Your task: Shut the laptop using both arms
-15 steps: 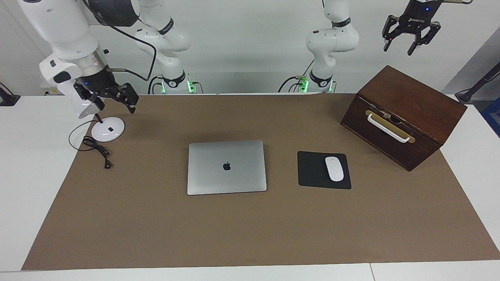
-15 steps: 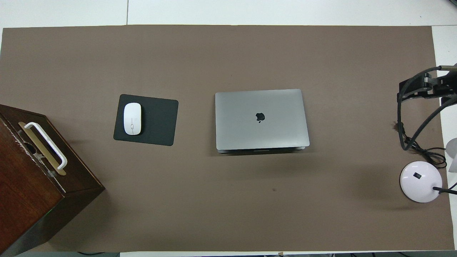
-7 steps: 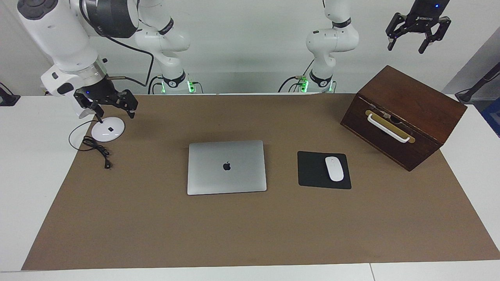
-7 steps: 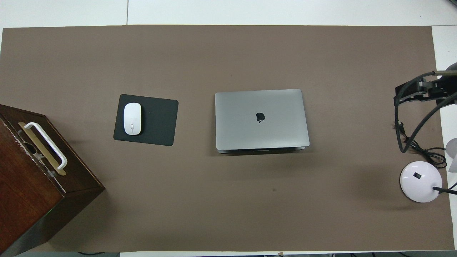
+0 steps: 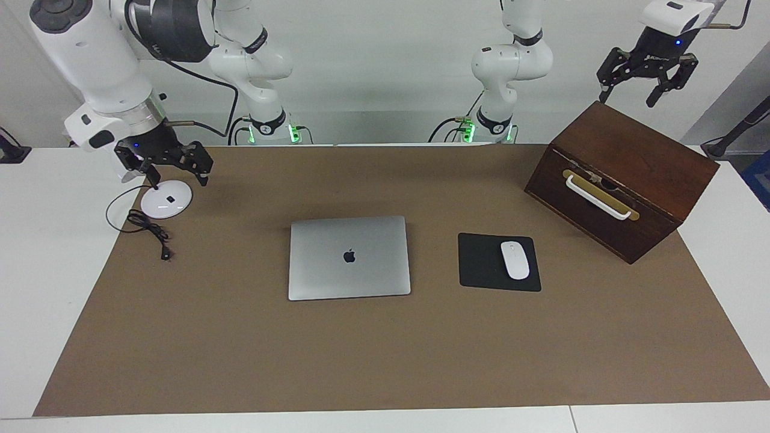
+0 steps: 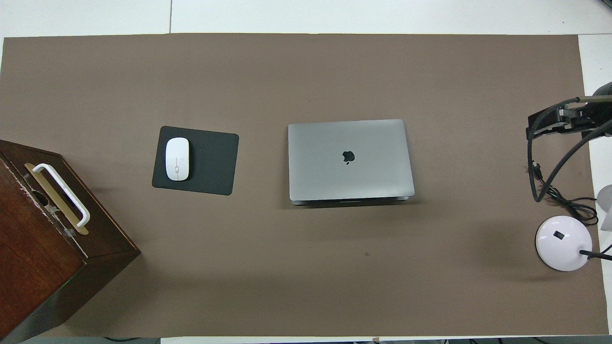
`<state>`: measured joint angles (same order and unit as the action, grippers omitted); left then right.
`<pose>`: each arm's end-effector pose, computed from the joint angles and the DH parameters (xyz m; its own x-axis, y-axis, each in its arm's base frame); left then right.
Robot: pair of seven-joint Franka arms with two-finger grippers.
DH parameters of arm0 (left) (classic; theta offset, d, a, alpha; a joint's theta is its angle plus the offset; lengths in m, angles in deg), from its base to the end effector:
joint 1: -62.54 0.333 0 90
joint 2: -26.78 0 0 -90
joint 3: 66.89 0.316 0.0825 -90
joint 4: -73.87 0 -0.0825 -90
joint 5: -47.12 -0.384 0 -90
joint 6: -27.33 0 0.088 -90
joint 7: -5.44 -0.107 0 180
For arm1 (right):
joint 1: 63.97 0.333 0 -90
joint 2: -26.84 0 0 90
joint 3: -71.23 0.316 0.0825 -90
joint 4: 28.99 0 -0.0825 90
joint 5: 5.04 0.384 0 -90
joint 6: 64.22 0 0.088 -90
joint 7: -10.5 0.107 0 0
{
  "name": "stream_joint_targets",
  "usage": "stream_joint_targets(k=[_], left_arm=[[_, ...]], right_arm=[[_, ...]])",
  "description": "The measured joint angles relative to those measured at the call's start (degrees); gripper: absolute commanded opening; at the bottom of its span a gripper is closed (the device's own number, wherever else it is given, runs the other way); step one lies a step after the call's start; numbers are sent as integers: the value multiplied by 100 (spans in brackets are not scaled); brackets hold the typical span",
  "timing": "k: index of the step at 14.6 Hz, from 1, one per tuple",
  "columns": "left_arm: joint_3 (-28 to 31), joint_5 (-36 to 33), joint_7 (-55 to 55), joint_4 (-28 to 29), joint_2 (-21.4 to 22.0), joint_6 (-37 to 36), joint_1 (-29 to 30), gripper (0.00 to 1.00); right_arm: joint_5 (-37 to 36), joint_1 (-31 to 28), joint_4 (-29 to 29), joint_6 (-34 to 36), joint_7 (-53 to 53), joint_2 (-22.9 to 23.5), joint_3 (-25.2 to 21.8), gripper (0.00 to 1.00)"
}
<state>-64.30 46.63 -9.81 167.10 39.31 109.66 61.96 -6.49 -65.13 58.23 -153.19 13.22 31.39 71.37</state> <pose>0.4683 0.0205 0.6983 0.9731 -0.2287 0.0276 -0.2286 -0.9735 -0.0061 0.5762 -0.0131 0.6009 0.9967 -0.0656 -0.0476 -0.0644 -0.9975 0.0274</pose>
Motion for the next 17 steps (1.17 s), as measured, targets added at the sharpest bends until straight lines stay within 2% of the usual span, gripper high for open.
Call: stream_joint_targets(k=[7, 17], left_arm=[[-9, 0, 617, -45, -408, 425, -297, 100], [-150, -1, 953, 101, -452, 619, -266, 100]], right_arm=[[0, 1, 3, 0, 0, -7, 2, 100], [0, 3, 4, 0, 0, -8, 11, 100]])
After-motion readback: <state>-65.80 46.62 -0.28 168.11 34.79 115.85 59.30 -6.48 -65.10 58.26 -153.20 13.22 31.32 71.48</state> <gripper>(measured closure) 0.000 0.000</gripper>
